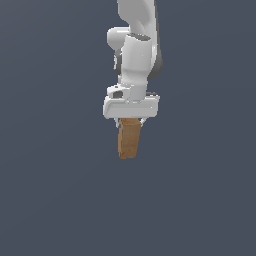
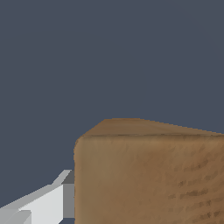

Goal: Pick up the object and move it to a goal position.

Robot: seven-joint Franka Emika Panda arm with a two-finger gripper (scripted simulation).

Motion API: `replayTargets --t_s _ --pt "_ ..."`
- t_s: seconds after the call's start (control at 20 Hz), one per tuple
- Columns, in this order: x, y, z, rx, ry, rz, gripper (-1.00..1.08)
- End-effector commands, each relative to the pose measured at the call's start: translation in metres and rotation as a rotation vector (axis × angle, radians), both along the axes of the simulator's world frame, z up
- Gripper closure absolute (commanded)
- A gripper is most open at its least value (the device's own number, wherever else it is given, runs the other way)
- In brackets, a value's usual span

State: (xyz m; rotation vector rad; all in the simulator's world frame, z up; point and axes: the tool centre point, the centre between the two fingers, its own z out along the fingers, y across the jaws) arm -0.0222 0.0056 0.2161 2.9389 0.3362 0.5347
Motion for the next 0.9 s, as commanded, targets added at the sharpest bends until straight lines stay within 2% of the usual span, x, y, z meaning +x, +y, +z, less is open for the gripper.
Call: replayTargets --t_s 0.0,0.85 --pt "0.008 0.004 0.014 -0.006 -0.051 -0.009 1.08" --pt "0.028 0.02 0.06 -0.049 -0.242 -0.056 1.08"
